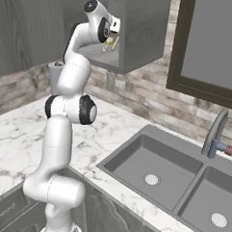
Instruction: Pick up the dish brush and dish brush from the sink, and place them back in the cabinet, and close the cabinet door.
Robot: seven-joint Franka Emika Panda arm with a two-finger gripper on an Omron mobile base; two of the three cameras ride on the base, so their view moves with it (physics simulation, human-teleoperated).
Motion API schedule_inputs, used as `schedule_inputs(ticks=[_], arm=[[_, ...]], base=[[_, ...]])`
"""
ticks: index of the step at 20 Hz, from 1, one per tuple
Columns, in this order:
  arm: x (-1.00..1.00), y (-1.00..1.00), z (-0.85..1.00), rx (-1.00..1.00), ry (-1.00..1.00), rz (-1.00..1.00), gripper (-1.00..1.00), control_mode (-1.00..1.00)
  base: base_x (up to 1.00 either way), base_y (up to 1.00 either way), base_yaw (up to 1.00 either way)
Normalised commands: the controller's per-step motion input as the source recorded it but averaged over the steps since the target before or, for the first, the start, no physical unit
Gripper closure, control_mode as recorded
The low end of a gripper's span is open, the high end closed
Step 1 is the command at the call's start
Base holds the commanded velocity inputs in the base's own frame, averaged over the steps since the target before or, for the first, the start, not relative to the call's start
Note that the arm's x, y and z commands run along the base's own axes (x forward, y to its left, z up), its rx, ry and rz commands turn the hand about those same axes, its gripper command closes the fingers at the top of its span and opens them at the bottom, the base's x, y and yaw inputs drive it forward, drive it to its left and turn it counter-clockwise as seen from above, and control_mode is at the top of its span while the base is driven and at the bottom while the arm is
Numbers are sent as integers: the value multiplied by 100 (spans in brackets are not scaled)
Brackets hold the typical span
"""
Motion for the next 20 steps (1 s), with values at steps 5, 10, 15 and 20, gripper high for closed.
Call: schedule_inputs(ticks=[5,10,15,20], arm=[[-41,14,-9,0,-4,0,-100,-100],[-43,9,-18,0,-2,0,-100,-100],[-47,5,-19,0,-2,0,-100,-100],[-51,6,-22,0,-6,0,-100,-100]], base=[[0,0,0],[0,0,0],[0,0,0],[0,0,0]])
